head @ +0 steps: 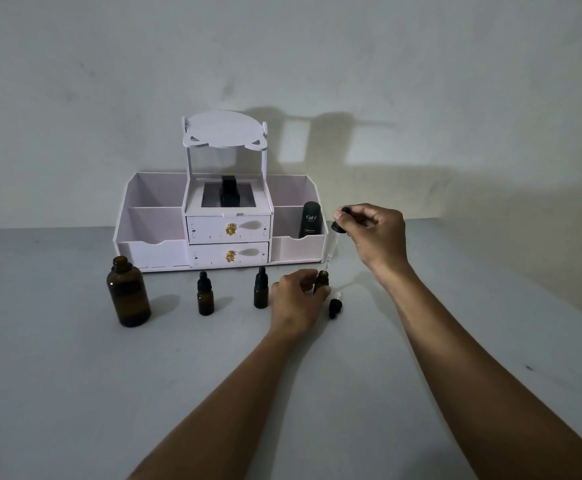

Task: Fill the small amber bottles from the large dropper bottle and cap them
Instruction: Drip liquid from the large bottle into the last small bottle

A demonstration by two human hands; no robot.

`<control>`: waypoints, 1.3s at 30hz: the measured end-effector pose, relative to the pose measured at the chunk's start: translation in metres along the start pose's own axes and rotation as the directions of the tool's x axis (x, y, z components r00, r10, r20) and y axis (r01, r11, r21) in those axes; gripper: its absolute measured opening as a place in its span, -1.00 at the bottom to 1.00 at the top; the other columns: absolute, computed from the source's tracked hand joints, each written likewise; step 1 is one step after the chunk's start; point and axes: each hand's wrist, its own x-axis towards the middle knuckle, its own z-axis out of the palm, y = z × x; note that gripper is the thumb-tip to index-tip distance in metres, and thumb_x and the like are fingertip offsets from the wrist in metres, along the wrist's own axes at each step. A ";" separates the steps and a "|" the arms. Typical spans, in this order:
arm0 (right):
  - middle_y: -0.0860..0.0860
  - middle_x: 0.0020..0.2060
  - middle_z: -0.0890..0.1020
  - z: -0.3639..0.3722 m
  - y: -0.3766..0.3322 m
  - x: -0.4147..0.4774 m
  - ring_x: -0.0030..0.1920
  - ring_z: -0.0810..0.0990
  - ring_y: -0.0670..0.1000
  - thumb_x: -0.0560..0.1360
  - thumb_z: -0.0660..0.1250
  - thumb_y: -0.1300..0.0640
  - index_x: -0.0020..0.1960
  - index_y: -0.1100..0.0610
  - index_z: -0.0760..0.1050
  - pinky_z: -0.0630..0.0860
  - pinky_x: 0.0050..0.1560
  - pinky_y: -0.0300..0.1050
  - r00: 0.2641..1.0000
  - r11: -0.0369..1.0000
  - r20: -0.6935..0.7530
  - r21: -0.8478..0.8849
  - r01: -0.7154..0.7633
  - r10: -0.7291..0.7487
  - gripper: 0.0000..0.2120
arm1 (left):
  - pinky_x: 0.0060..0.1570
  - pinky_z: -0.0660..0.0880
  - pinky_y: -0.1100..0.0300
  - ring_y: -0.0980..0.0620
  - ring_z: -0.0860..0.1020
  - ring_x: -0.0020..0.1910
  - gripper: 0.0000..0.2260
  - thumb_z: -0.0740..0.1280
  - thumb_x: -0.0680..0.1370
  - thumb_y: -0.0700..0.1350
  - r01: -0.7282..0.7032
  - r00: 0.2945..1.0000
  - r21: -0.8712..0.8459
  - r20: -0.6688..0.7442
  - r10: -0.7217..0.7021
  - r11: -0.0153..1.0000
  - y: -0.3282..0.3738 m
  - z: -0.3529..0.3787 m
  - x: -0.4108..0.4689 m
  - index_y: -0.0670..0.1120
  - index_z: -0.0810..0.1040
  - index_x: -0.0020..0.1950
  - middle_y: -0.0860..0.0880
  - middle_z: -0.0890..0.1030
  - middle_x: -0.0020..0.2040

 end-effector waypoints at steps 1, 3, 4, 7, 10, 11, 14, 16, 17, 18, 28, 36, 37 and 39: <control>0.09 -0.23 0.73 0.000 0.001 0.000 -0.12 0.73 0.14 0.44 0.52 0.20 -0.09 0.24 0.70 0.66 0.05 -0.02 1.000 1.000 0.002 -0.004 0.001 -0.001 -0.89 | 0.27 0.56 0.14 0.11 0.68 0.05 -0.68 0.52 0.47 -0.11 -0.002 1.000 -0.009 0.003 0.002 1.000 0.000 0.000 -0.001 -0.07 0.68 0.22 -0.03 0.74 0.05; 0.10 -0.24 0.73 0.001 0.002 0.000 -0.13 0.73 0.15 0.44 0.51 0.22 -0.11 0.24 0.69 0.66 0.04 -0.01 1.000 1.000 0.014 -0.010 0.003 -0.003 -0.91 | 0.22 0.58 0.14 0.14 0.70 -0.03 -0.74 0.50 0.48 -0.17 0.006 1.000 -0.028 0.009 -0.006 1.000 0.000 0.000 -0.002 -0.07 0.70 0.17 -0.02 0.75 -0.02; 0.11 -0.24 0.73 0.001 0.002 -0.001 -0.14 0.73 0.14 0.45 0.51 0.22 -0.12 0.24 0.69 0.66 0.02 -0.03 1.000 1.000 0.019 -0.016 0.004 -0.004 -0.92 | 0.21 0.59 0.16 0.15 0.70 -0.05 -0.75 0.49 0.49 -0.19 0.007 1.000 -0.033 0.011 -0.006 0.999 0.001 -0.001 -0.002 -0.08 0.70 0.16 -0.01 0.75 -0.03; 0.15 -0.24 0.73 0.002 0.002 -0.002 -0.21 0.70 0.04 0.45 0.50 0.24 -0.12 0.28 0.68 0.62 -0.08 -0.21 1.000 0.998 0.015 -0.058 0.019 -0.018 -0.91 | 0.19 0.58 0.23 0.17 0.69 -0.06 -0.77 0.48 0.50 -0.21 -0.003 1.000 -0.032 0.009 0.003 0.999 0.000 -0.001 -0.002 -0.08 0.71 0.15 -0.01 0.75 -0.05; 0.14 -0.24 0.72 0.003 0.003 -0.001 -0.22 0.68 0.02 0.45 0.50 0.24 -0.12 0.29 0.68 0.58 -0.13 -0.28 1.000 0.997 -0.004 -0.081 0.021 -0.022 -0.91 | 0.16 0.56 0.29 0.16 0.69 -0.05 -0.77 0.49 0.50 -0.19 -0.004 1.000 -0.023 0.003 0.004 1.000 0.000 -0.002 -0.002 -0.07 0.71 0.15 0.00 0.75 -0.05; 0.14 -0.24 0.72 0.003 0.003 -0.001 -0.22 0.68 0.03 0.45 0.50 0.24 -0.12 0.29 0.68 0.58 -0.13 -0.28 1.000 0.996 -0.010 -0.085 0.018 -0.019 -0.91 | 0.17 0.57 0.28 0.15 0.69 -0.05 -0.77 0.49 0.50 -0.19 -0.003 1.000 -0.022 0.003 0.003 1.000 0.000 -0.002 -0.002 -0.07 0.71 0.15 0.00 0.75 -0.05; 0.13 -0.25 0.72 0.002 0.003 0.000 -0.22 0.68 0.03 0.45 0.49 0.24 -0.14 0.28 0.68 0.56 -0.15 -0.30 1.000 0.994 -0.016 -0.110 0.022 -0.024 -0.91 | 0.19 0.58 0.23 0.15 0.70 -0.05 -0.77 0.49 0.49 -0.19 0.003 1.000 -0.029 0.010 -0.002 1.000 -0.001 -0.001 -0.002 -0.07 0.71 0.15 -0.01 0.76 -0.05; 0.13 -0.26 0.72 0.002 0.002 -0.001 -0.24 0.66 0.01 0.45 0.50 0.24 -0.15 0.28 0.68 0.54 -0.19 -0.34 0.999 0.992 -0.014 -0.126 0.030 -0.032 -0.91 | 0.19 0.58 0.22 0.16 0.70 -0.05 -0.76 0.49 0.49 -0.19 -0.001 1.000 -0.024 0.007 0.001 1.000 -0.002 0.000 -0.001 -0.07 0.71 0.15 0.00 0.76 -0.06; 0.13 -0.26 0.72 0.002 0.002 -0.001 -0.25 0.65 -0.01 0.45 0.50 0.24 -0.15 0.28 0.68 0.53 -0.20 -0.37 0.999 0.991 -0.014 -0.132 0.032 -0.034 -0.91 | 0.19 0.58 0.22 0.16 0.70 -0.05 -0.76 0.49 0.49 -0.19 -0.001 1.000 -0.021 0.006 0.001 1.000 -0.003 0.000 0.000 -0.07 0.71 0.15 0.00 0.76 -0.05; 0.12 -0.26 0.72 0.002 0.002 -0.001 -0.26 0.65 -0.01 0.45 0.50 0.23 -0.15 0.27 0.68 0.52 -0.20 -0.38 0.999 0.990 -0.016 -0.136 0.032 -0.034 -0.91 | 0.19 0.58 0.23 0.16 0.69 -0.04 -0.75 0.49 0.49 -0.19 0.000 1.000 -0.021 0.006 0.001 1.000 -0.002 0.000 0.000 -0.07 0.71 0.16 0.00 0.76 -0.04; 0.01 -0.24 0.73 0.002 -0.015 -0.008 -0.24 0.65 -0.14 0.44 0.51 0.12 -0.10 0.19 0.69 0.51 -0.17 -0.46 0.995 0.979 0.034 -0.177 0.103 -0.098 -0.88 | 0.26 0.48 0.25 0.05 0.63 0.16 -0.51 0.53 0.48 -0.11 0.019 0.999 -0.021 0.036 -0.019 1.000 -0.002 -0.002 -0.005 -0.05 0.55 0.39 -0.08 0.67 0.21; -0.02 -0.29 0.70 0.036 -0.063 -0.017 -0.28 0.65 -0.13 0.46 0.49 0.12 -0.13 0.18 0.69 0.57 -0.14 -0.31 0.971 0.971 -0.025 -0.039 0.235 -0.236 -0.89 | -0.17 0.51 0.49 0.22 0.62 -0.06 -0.54 0.49 0.52 -0.05 -0.024 0.994 -0.041 0.107 0.028 0.999 0.006 -0.060 -0.045 0.04 0.50 0.41 0.01 0.63 0.20; -0.03 -0.30 0.70 0.044 -0.069 -0.020 -0.29 0.64 -0.14 0.46 0.50 0.12 -0.13 0.17 0.69 0.57 -0.15 -0.31 0.971 0.972 -0.027 -0.017 0.235 -0.236 -0.89 | -0.20 0.52 0.49 0.23 0.63 -0.09 -0.57 0.49 0.53 -0.06 -0.046 0.995 -0.045 0.086 0.050 0.998 0.008 -0.074 -0.051 0.05 0.52 0.39 0.03 0.64 0.16; -0.03 -0.33 0.69 0.065 -0.080 -0.027 -0.31 0.64 -0.13 0.45 0.50 0.13 -0.16 0.17 0.68 0.57 -0.17 -0.29 0.974 0.973 -0.017 0.029 0.228 -0.227 -0.90 | -0.16 0.56 0.43 0.18 0.67 -0.14 -0.63 0.49 0.53 -0.09 -0.104 0.995 -0.052 0.004 0.104 0.993 0.008 -0.106 -0.064 0.05 0.56 0.32 0.06 0.68 0.07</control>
